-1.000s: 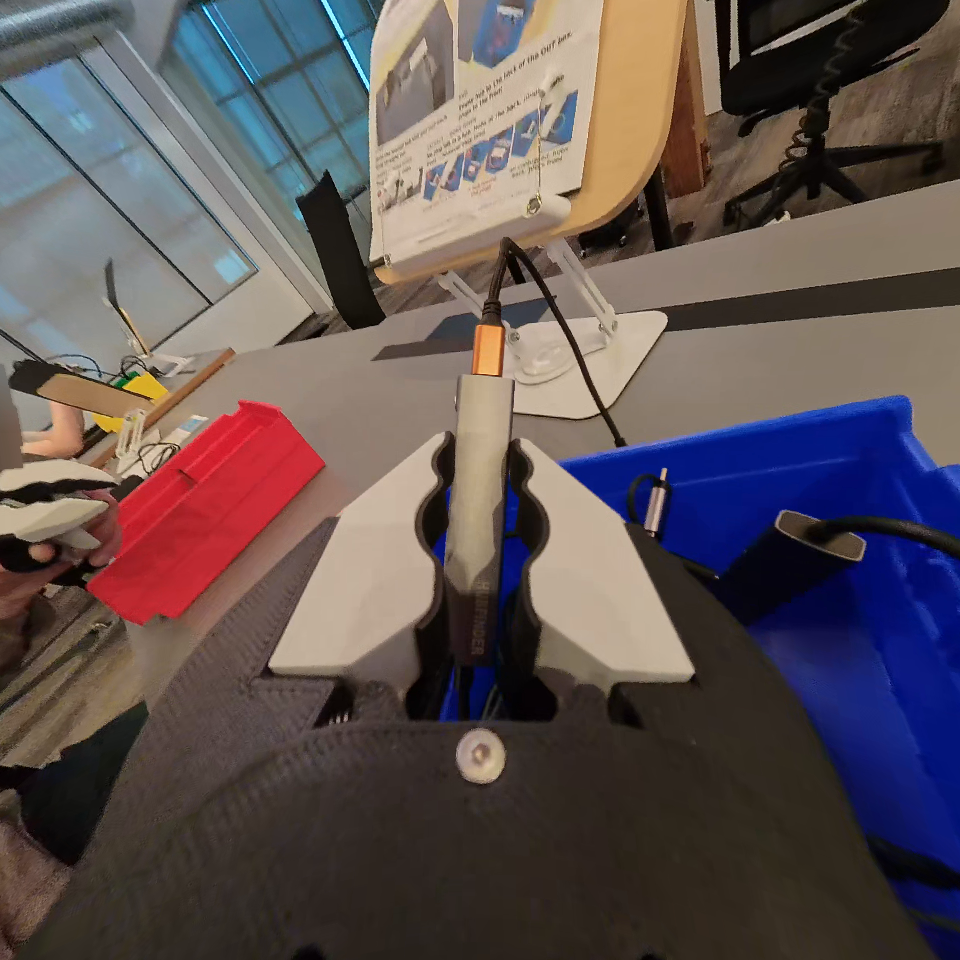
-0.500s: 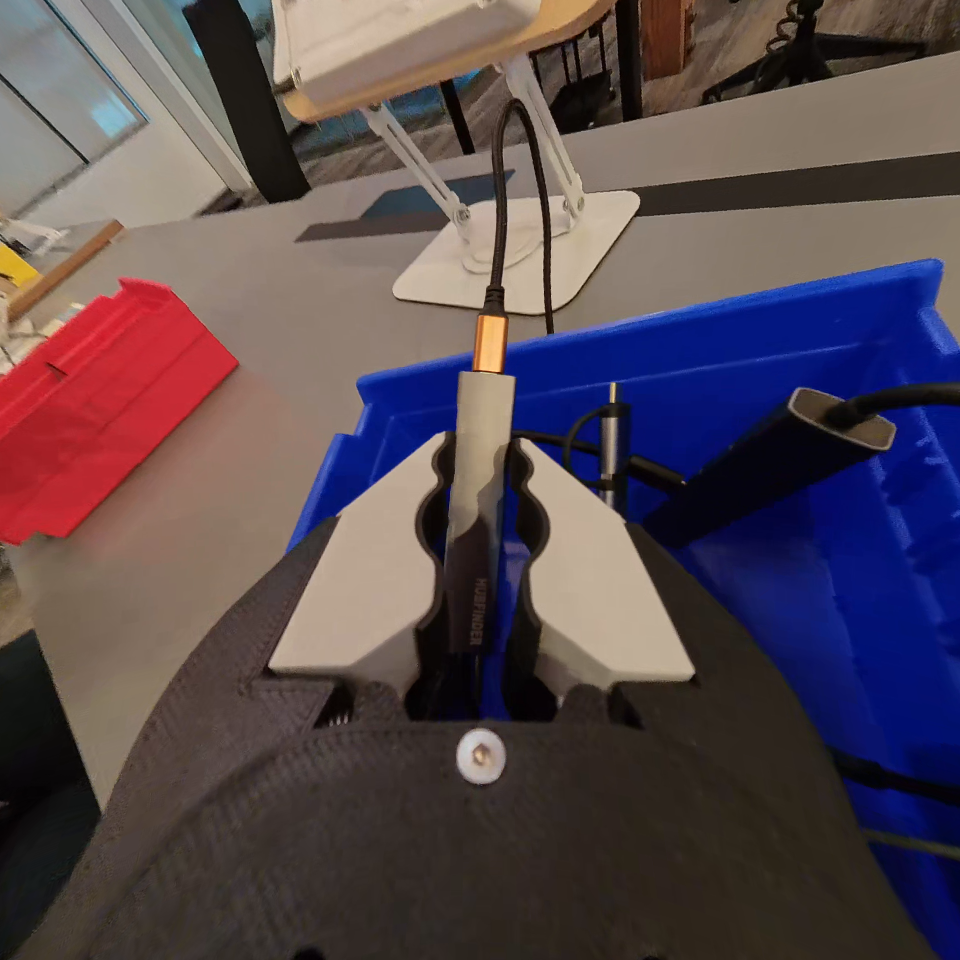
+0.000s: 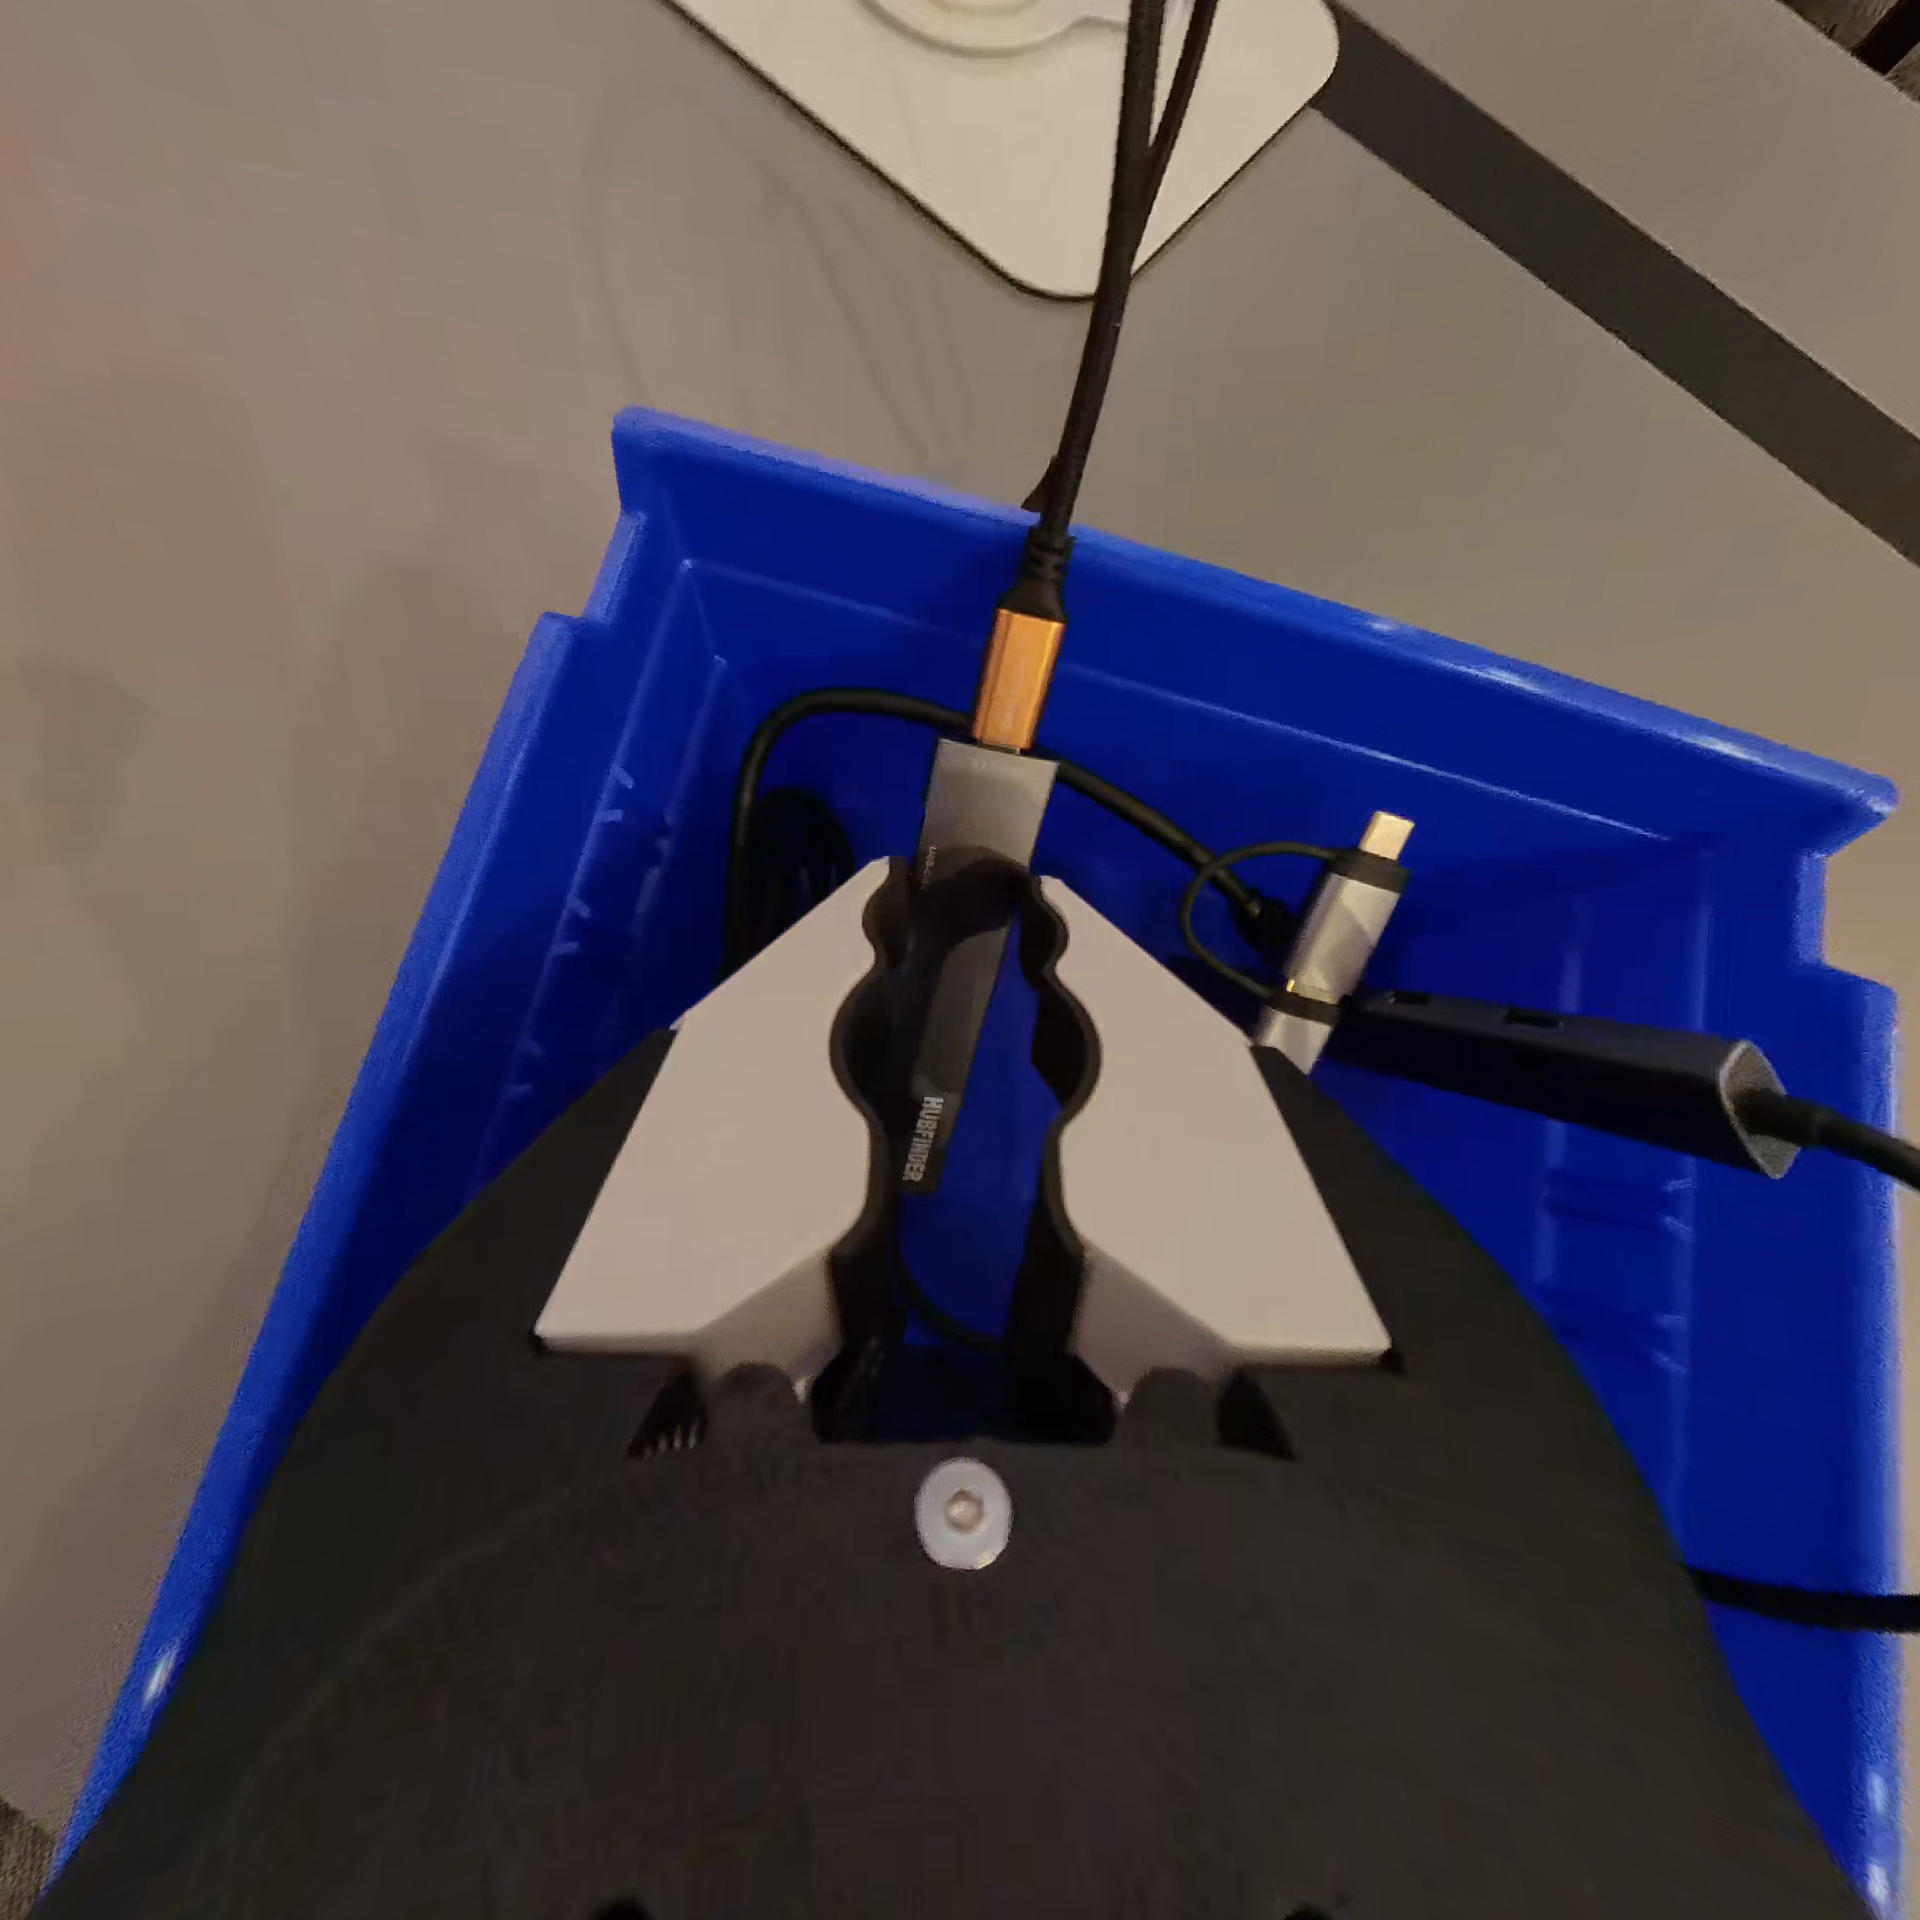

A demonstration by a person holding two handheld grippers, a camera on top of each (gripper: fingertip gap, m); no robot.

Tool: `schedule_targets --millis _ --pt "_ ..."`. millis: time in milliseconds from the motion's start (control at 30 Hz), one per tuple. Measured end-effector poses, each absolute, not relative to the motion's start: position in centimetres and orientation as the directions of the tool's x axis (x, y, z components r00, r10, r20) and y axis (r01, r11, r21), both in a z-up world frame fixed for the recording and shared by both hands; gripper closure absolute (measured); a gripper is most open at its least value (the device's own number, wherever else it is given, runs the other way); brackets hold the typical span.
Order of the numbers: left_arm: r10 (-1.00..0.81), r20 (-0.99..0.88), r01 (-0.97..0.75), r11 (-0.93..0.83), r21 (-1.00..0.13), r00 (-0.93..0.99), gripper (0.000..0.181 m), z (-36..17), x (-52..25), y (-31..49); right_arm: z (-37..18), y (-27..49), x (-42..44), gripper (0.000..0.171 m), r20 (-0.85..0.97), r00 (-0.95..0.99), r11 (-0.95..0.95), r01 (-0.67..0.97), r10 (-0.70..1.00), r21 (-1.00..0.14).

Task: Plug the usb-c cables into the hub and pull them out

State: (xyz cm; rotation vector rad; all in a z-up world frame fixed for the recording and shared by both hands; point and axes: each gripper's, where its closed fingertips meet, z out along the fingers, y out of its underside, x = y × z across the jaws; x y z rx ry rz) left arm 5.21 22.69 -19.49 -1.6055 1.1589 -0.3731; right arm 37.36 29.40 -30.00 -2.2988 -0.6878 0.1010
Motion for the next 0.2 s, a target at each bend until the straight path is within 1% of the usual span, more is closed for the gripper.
schedule_targets --millis 100,167,200 --pt "-0.820 -0.326 -0.501 0.055 -0.864 0.471 0.167 -19.4 5.2 22.6 -30.0 28.8 37.4 0.150 0.146 0.828 -0.623 0.511 0.541 -0.592" --pt "-0.816 -0.337 -0.509 0.062 -0.859 0.469 0.167 -19.4 5.1 22.6 -29.7 28.2 37.3 0.136 0.132 0.811 -0.635 0.537 0.570 -0.555" --pt "-0.816 -0.338 -0.510 0.063 -0.858 0.468 0.167 -19.4 5.1 22.5 -29.0 27.9 37.1 0.134 0.132 0.800 -0.624 0.549 0.586 -0.555"
